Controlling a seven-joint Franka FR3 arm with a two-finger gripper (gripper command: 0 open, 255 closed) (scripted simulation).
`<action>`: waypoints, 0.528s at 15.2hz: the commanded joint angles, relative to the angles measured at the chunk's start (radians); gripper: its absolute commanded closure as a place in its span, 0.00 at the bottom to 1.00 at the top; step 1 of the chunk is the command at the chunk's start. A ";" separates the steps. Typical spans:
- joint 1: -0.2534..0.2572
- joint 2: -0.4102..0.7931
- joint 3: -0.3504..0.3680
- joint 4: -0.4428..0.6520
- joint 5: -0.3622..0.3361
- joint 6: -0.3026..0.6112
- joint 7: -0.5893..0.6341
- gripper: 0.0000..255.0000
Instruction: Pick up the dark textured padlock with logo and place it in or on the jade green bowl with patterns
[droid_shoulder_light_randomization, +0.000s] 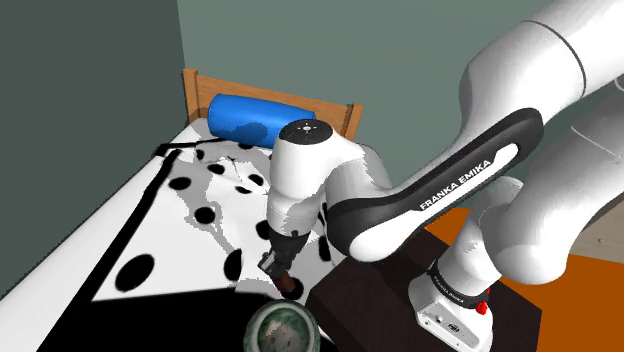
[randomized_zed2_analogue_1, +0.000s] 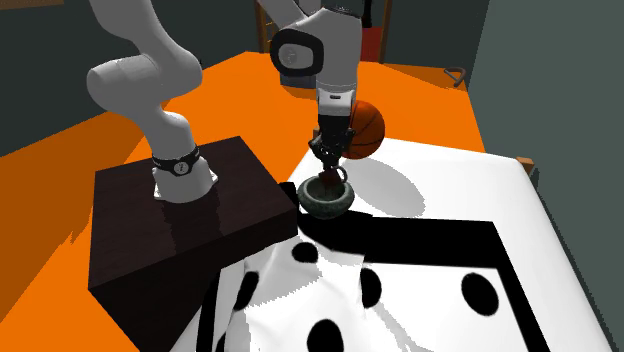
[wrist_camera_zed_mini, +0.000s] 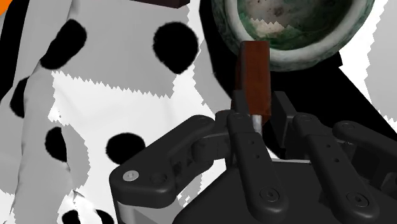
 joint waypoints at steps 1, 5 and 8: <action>0.030 -0.038 0.026 -0.029 0.033 -0.005 0.031 1.00; 0.098 -0.099 0.084 -0.070 0.095 -0.017 0.103 1.00; 0.129 -0.109 0.118 -0.088 0.117 -0.007 0.149 1.00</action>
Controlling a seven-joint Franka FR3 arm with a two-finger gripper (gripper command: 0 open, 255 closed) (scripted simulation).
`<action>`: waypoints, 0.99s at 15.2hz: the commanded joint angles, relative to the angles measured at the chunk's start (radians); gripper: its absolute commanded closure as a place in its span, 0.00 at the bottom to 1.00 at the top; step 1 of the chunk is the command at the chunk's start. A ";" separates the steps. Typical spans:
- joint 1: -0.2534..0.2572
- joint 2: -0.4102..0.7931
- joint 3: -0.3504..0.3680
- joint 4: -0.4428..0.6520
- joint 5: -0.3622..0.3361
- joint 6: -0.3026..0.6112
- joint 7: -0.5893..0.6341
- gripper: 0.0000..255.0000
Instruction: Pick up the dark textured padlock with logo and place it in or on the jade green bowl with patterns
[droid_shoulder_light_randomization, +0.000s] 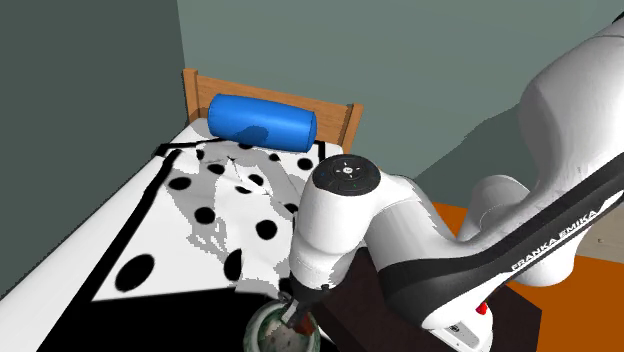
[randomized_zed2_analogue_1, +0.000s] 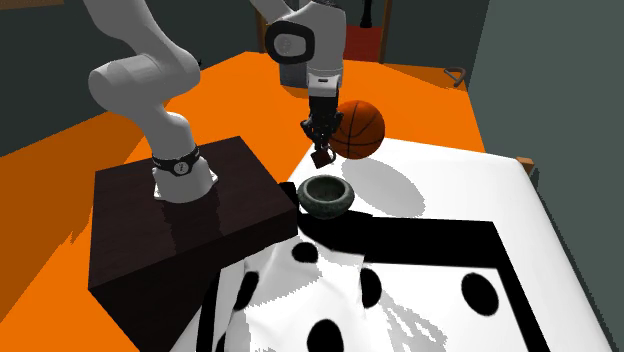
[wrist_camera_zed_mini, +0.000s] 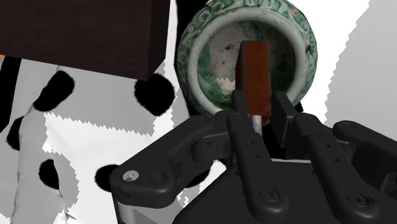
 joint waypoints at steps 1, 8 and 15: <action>0.005 0.014 0.015 -0.009 -0.003 0.022 0.022 1.00; -0.026 0.126 0.041 -0.030 -0.087 0.143 0.086 1.00; -0.051 0.266 0.037 -0.036 -0.258 0.263 0.210 1.00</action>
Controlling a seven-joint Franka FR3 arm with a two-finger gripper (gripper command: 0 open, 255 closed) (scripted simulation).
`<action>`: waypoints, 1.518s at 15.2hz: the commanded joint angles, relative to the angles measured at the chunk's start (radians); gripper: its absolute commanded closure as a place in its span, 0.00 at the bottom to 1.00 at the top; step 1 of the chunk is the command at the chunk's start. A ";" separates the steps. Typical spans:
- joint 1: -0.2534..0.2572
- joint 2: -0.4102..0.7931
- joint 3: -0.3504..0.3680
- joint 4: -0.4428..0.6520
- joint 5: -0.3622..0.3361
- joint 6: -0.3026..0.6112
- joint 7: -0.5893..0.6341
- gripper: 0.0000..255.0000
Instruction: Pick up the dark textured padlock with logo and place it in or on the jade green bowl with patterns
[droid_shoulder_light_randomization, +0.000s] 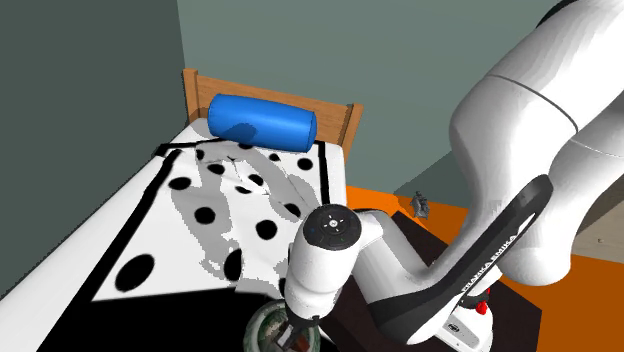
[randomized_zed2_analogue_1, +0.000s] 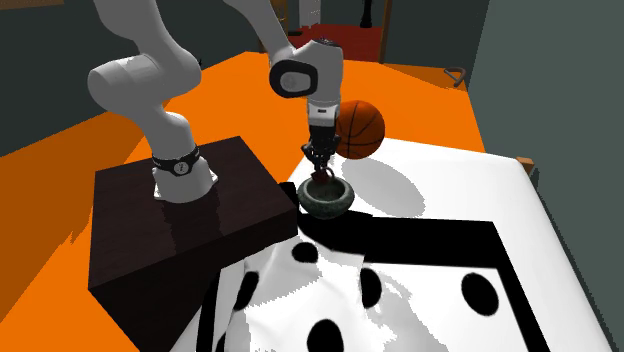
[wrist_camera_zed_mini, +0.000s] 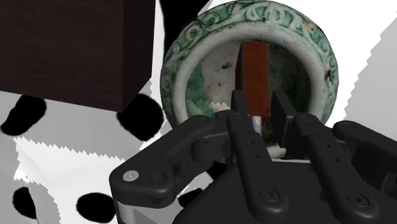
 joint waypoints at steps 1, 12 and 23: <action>-0.001 0.022 -0.005 -0.004 -0.032 0.022 0.022 1.00; -0.001 0.022 -0.006 -0.004 -0.032 0.022 0.022 0.00; 0.020 -0.152 0.007 0.010 0.170 -0.134 -0.124 0.00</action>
